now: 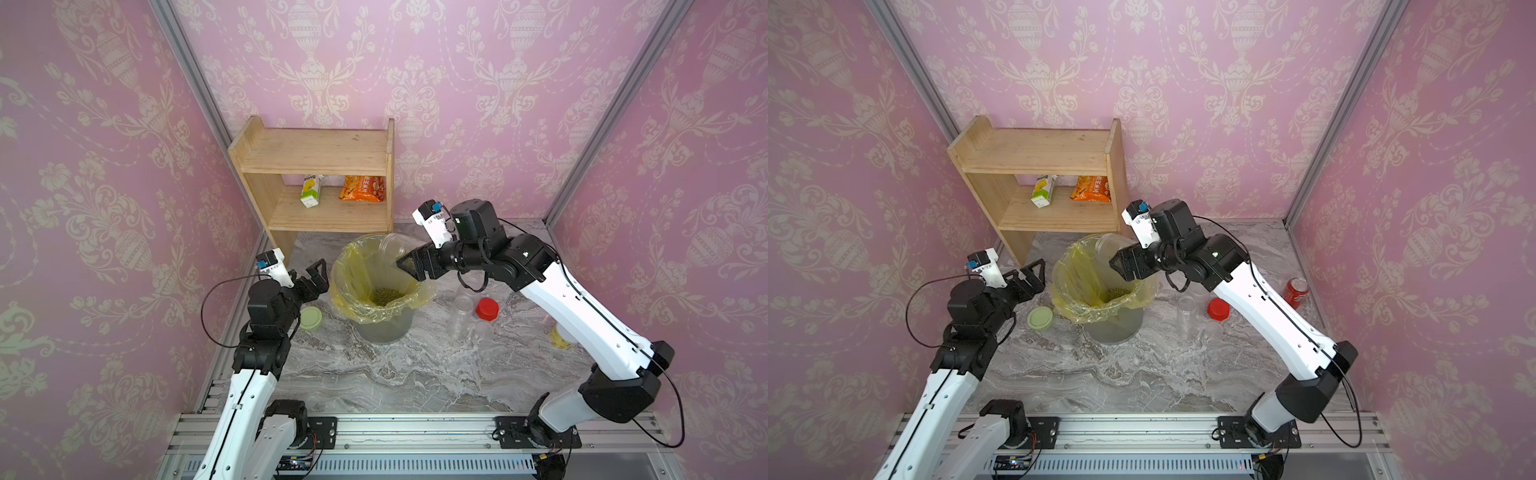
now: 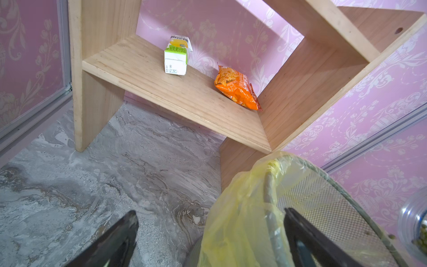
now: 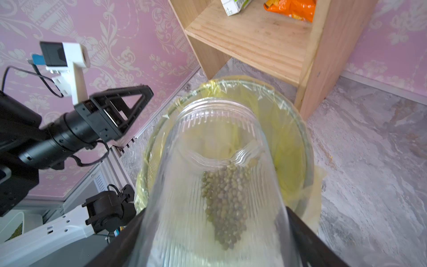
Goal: Empty moldy mung beans from jars
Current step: Pour the moldy mung beans from the jar into the trash bin.
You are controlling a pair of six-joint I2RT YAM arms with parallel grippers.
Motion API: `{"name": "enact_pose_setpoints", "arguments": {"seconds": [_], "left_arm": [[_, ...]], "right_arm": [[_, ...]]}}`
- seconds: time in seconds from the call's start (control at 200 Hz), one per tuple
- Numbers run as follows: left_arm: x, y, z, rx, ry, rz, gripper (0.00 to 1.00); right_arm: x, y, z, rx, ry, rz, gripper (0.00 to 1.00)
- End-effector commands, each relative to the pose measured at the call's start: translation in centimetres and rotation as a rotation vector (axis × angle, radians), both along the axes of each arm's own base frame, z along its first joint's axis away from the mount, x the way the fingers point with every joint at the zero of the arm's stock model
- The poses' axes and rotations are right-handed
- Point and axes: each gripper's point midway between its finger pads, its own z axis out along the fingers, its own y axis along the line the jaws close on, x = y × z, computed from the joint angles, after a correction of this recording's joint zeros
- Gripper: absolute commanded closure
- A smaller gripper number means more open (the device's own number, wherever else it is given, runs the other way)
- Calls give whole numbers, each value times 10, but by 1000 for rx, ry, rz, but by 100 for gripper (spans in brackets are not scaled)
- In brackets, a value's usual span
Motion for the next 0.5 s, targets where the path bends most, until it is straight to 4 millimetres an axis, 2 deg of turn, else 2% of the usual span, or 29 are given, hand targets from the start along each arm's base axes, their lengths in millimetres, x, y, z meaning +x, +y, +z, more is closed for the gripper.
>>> {"name": "enact_pose_setpoints", "arguments": {"seconds": [0.0, 0.135, 0.2, 0.26, 0.38, 0.495], "left_arm": [[-3, -4, 17, 0, -73, -22, 1], [-12, -8, 37, 5, -156, -49, 1], [-17, -11, 47, 10, -193, -71, 1], [-21, -16, 60, 9, -246, -95, 1], [-27, -23, 78, -23, -339, -139, 1], [-30, -27, 87, -47, -362, -162, 1]], "right_arm": [[-11, -2, 14, -33, -63, 17, 76], [-18, -33, -13, -117, -38, -49, 76], [-16, -42, -14, -102, -15, -74, 76], [-11, -37, -5, -74, -18, -72, 76], [-3, -8, 10, -57, -16, -4, 76], [0, -6, 2, -116, -9, -9, 76]]}}
